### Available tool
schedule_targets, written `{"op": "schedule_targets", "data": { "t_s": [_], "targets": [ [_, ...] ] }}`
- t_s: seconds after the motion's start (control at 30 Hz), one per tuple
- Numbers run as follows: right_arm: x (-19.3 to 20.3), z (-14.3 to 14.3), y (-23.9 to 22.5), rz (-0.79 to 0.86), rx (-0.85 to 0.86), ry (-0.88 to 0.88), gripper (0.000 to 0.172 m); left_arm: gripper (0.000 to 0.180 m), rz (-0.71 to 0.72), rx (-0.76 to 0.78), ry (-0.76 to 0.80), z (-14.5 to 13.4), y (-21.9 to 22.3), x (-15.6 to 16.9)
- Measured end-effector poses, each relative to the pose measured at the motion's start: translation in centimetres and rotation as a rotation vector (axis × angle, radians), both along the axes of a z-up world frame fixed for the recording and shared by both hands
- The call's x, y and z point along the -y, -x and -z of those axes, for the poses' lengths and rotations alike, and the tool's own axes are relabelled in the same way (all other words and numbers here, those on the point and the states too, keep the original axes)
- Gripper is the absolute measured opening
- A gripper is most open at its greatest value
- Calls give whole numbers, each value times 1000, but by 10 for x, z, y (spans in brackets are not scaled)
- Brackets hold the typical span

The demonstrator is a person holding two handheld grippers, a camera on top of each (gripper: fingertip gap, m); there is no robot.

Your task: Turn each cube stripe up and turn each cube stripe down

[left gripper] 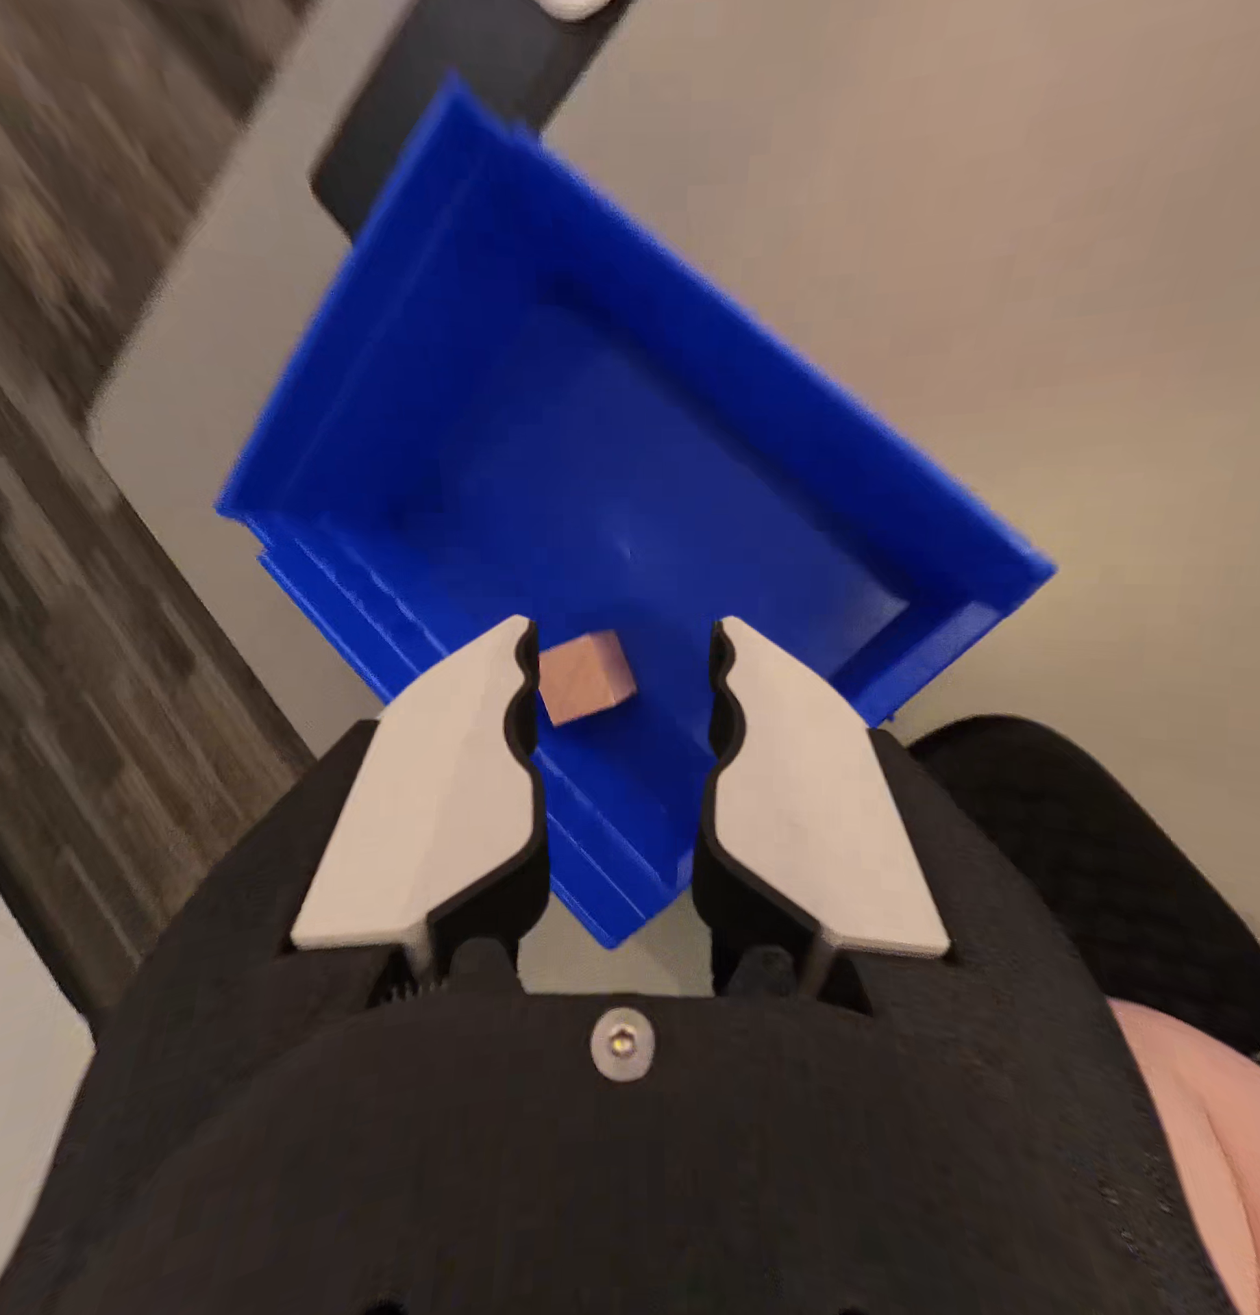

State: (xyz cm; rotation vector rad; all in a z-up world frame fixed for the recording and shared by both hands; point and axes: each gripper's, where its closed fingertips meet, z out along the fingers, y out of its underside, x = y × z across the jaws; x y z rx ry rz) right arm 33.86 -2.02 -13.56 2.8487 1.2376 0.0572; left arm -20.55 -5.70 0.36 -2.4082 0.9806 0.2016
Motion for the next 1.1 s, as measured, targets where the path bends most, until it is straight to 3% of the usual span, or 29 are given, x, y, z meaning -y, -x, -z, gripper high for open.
{"op": "schedule_targets", "data": {
  "t_s": [0.2,0.3,0.5,1.1],
  "targets": [
    [-9,8,-8,38,49,-3,48,61,-94,-81,234,51,23,-2],
    [-16,-3,-6,51,3,-68,52,65,-192,-150,348,76,45,-2],
    [-22,-24,-8,48,-51,-176,54,64,-327,-135,480,108,65,-10],
    [-11,-23,-2,-19,-16,-147,49,57,-393,-196,558,136,79,-18]
  ]
}}
